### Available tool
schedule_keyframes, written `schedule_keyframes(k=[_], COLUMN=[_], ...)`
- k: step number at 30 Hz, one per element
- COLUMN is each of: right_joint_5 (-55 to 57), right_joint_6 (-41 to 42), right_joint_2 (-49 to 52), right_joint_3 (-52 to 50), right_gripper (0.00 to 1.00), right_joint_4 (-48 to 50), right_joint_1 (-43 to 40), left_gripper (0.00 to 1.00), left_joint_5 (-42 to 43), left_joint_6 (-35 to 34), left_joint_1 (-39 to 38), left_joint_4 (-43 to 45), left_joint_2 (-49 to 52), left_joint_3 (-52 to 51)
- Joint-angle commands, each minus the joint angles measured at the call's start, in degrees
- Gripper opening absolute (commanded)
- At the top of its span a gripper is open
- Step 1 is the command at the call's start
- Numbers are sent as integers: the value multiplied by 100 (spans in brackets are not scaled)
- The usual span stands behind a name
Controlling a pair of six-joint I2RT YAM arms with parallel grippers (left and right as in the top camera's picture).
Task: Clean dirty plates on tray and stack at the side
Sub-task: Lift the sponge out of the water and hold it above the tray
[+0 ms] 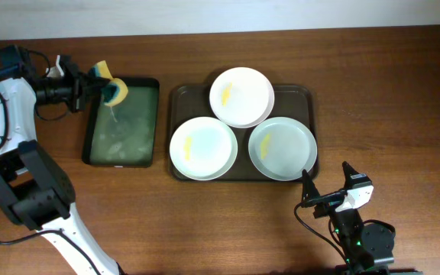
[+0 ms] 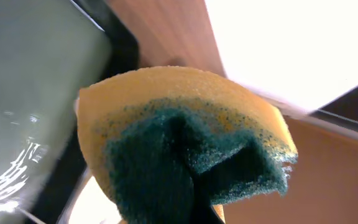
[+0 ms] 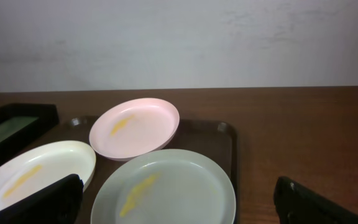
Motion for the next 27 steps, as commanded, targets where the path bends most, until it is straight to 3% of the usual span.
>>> schedule_keyframes(k=[1, 7, 13, 22, 27], right_joint_5=[48, 48, 48, 48, 48], right_joint_6=[0, 0, 0, 0, 0], right_joint_2=[-37, -37, -37, -37, -37], right_joint_3=[-42, -42, -42, -42, -42], right_gripper=[99, 98, 98, 98, 98], right_joint_4=[-22, -22, -22, -22, -22], right_joint_1=[-26, -26, -26, -26, -26], left_gripper=[0, 0, 0, 0, 0], left_joint_5=[1073, 1204, 1207, 1163, -133], left_joint_6=[-216, -216, -726, -728, -138], left_joint_1=[70, 68, 68, 68, -42], left_joint_4=[-2, -2, -2, -2, -313], left_joint_2=[-197, -197, -197, -197, -197], left_joint_3=[160, 160, 160, 160, 157])
